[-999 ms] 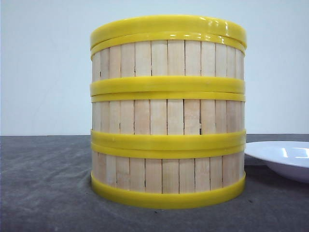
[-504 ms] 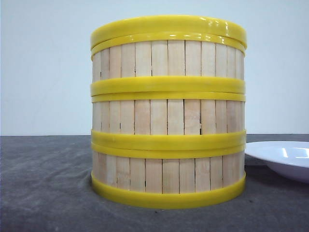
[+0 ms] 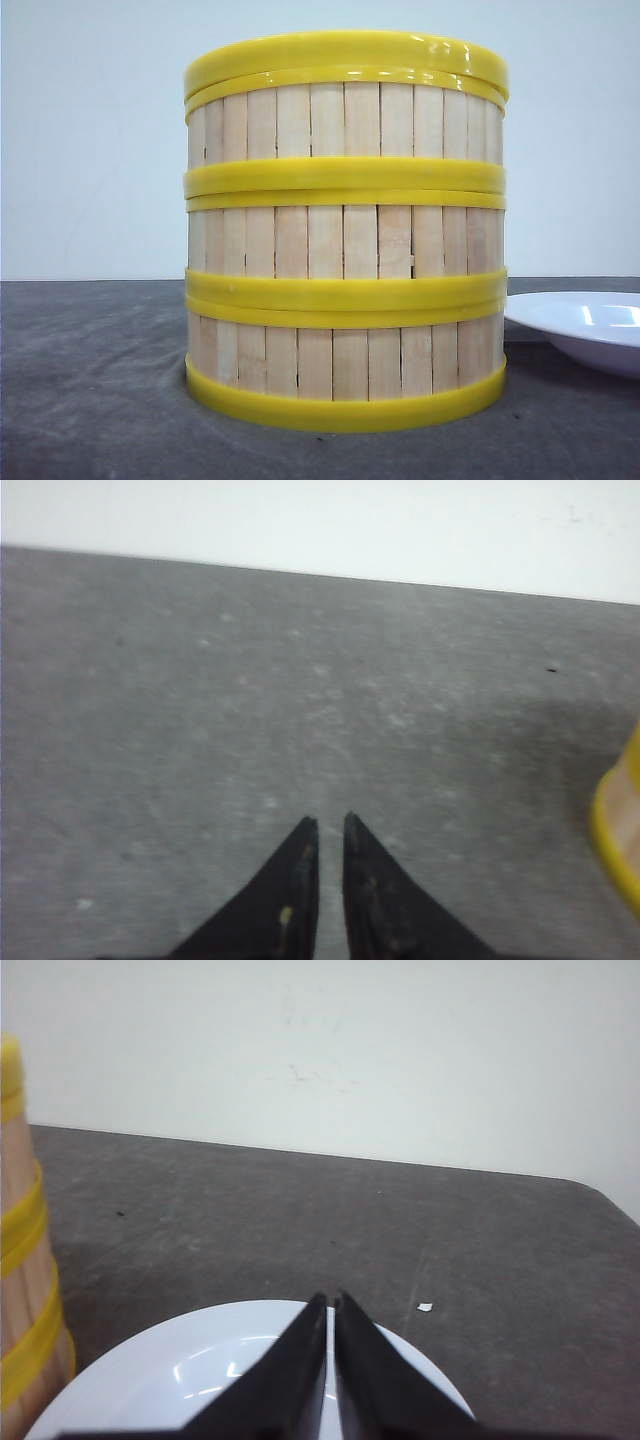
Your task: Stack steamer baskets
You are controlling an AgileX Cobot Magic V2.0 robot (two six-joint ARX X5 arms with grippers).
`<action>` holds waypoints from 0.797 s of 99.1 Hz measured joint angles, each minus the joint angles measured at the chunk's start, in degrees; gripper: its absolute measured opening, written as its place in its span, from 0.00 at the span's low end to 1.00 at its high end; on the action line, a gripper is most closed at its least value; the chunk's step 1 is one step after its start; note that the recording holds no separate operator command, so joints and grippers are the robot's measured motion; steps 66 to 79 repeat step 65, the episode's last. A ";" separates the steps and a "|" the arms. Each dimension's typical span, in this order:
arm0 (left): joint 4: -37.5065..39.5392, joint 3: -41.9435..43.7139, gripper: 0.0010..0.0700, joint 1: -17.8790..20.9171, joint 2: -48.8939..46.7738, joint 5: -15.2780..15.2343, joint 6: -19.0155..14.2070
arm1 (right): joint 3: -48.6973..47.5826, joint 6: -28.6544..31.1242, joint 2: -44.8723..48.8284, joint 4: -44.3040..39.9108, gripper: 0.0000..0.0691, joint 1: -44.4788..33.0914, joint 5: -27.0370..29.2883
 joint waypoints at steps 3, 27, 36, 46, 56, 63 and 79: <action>0.02 0.00 0.01 0.02 0.04 -0.52 0.42 | 0.00 0.00 0.00 -0.02 0.01 -0.02 0.00; 0.07 0.00 0.01 0.00 0.02 -1.22 1.14 | 0.00 0.00 0.00 0.00 0.01 -0.02 -0.02; 0.07 0.00 0.01 0.00 0.02 -1.20 1.14 | 0.00 0.00 0.00 0.00 0.01 -0.02 -0.02; 0.07 0.00 0.01 0.00 0.02 -1.22 1.14 | 0.00 0.00 0.00 0.00 0.01 -0.02 -0.02; 0.07 0.00 0.01 0.00 0.02 -1.22 1.14 | 0.00 0.00 0.00 0.00 0.01 0.00 -0.02; 0.07 0.00 0.01 0.00 0.02 -1.20 1.14 | 0.00 0.00 0.00 0.00 0.01 -0.02 -0.02; 0.07 0.00 0.01 0.00 0.02 -1.22 1.14 | 0.00 0.00 0.00 0.00 0.01 -0.02 -0.02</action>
